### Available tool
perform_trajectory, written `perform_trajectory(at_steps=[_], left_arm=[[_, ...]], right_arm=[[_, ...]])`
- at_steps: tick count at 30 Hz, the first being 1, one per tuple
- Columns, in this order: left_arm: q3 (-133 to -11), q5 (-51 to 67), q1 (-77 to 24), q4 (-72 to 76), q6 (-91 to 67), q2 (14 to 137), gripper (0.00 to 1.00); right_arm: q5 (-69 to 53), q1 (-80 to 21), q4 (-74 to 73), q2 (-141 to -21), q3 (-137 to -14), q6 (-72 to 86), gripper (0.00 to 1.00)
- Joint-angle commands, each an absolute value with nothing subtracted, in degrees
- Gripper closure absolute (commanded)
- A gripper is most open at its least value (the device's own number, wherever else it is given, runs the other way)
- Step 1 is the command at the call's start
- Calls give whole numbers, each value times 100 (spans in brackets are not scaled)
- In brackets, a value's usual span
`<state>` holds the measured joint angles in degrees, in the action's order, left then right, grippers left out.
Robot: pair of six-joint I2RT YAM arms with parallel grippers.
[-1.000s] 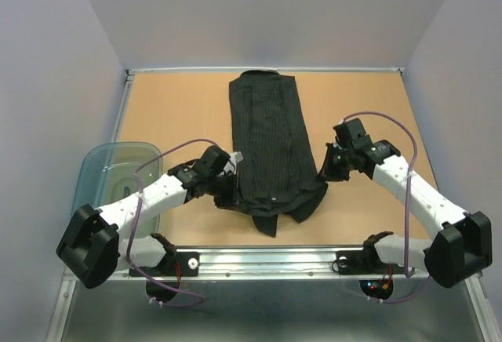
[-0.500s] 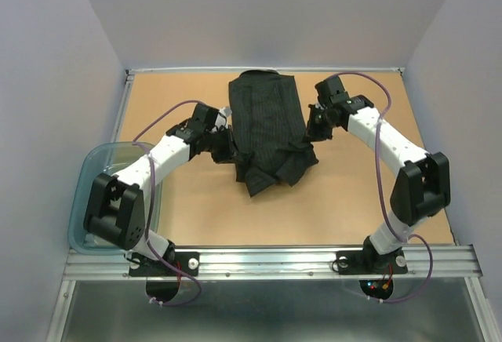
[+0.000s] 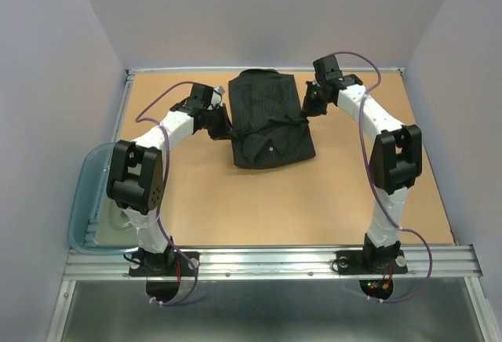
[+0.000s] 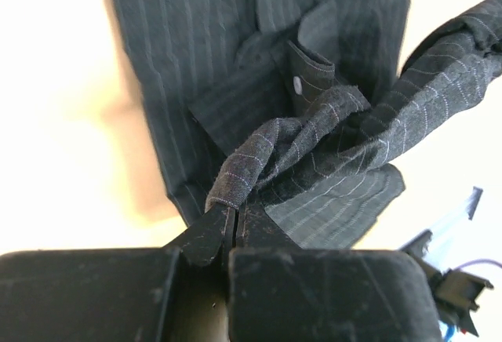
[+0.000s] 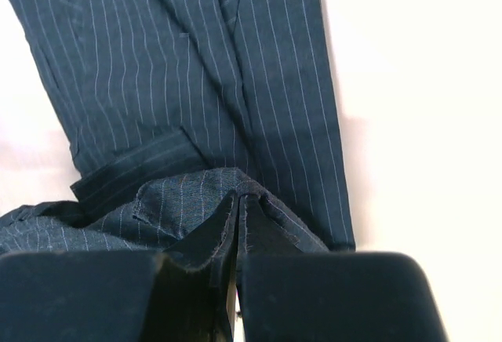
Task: Fold and stack the long sleeve shirts
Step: Fold the shirt
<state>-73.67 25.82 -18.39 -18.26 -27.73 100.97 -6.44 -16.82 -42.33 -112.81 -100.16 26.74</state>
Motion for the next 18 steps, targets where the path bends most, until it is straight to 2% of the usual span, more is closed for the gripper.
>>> perform_trajectory(at_steps=[1, 18], left_arm=[[-7778, 2452, -1776, -1609, -2549, 10204, 100], [-8736, 2233, -1670, -1072, -2101, 10933, 100]], right_arm=[[-598, -1582, -3920, -11583, -10686, 2523, 99], [-492, -1547, -3630, -12313, -11602, 2487, 99]])
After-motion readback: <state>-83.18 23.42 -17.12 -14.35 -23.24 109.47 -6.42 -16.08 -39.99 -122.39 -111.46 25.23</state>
